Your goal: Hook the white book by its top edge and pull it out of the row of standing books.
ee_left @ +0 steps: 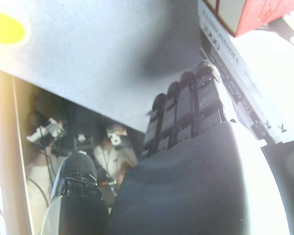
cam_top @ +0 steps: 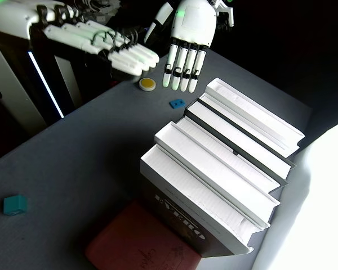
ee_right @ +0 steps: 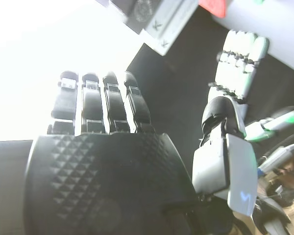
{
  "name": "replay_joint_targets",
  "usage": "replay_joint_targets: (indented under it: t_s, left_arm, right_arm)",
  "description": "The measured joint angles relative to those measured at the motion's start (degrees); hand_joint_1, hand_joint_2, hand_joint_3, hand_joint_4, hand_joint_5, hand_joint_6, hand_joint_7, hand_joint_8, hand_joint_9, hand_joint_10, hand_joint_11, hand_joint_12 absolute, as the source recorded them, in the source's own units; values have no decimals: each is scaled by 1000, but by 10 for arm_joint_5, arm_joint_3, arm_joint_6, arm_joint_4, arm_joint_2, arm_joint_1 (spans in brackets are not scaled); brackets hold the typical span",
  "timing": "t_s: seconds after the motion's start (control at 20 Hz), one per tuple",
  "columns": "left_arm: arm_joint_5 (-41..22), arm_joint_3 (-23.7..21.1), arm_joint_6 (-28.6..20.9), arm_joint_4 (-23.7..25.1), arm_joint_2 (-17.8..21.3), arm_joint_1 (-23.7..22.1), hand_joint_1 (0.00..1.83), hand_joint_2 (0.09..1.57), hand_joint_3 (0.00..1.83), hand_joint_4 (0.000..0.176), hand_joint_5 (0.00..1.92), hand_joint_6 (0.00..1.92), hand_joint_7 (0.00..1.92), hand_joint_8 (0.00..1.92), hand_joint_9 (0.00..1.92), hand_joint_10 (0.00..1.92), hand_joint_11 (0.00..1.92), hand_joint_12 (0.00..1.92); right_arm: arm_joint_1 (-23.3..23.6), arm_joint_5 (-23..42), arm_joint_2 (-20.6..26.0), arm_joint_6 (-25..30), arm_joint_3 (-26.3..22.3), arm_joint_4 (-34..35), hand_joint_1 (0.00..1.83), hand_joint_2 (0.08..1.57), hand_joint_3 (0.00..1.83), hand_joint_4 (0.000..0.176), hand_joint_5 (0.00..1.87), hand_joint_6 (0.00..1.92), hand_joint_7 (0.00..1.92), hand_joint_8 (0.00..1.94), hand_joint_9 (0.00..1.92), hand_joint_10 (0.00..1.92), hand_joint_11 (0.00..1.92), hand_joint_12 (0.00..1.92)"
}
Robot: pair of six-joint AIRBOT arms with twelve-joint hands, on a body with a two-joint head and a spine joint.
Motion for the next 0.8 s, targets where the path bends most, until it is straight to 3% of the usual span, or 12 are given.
replay_joint_targets:
  t_s: [0.15, 0.8]
  left_arm:
    - [0, 0, 0, 1, 0, 0, 0, 1138, 24, 0, 0, 0, 0, 0, 0, 0, 0, 0]
    - [10, -1, -5, 1, -6, -17, 0, 1147, 20, 0, 0, 0, 0, 0, 0, 0, 0, 0]
  right_arm:
    - [5, -8, -16, 0, 26, -3, 0, 1116, 7, 0, 6, 0, 0, 0, 0, 0, 0, 0]
    - [21, -21, -63, 12, 127, -11, 0, 1122, 4, 0, 59, 14, 31, 7, 7, 3, 3, 1]
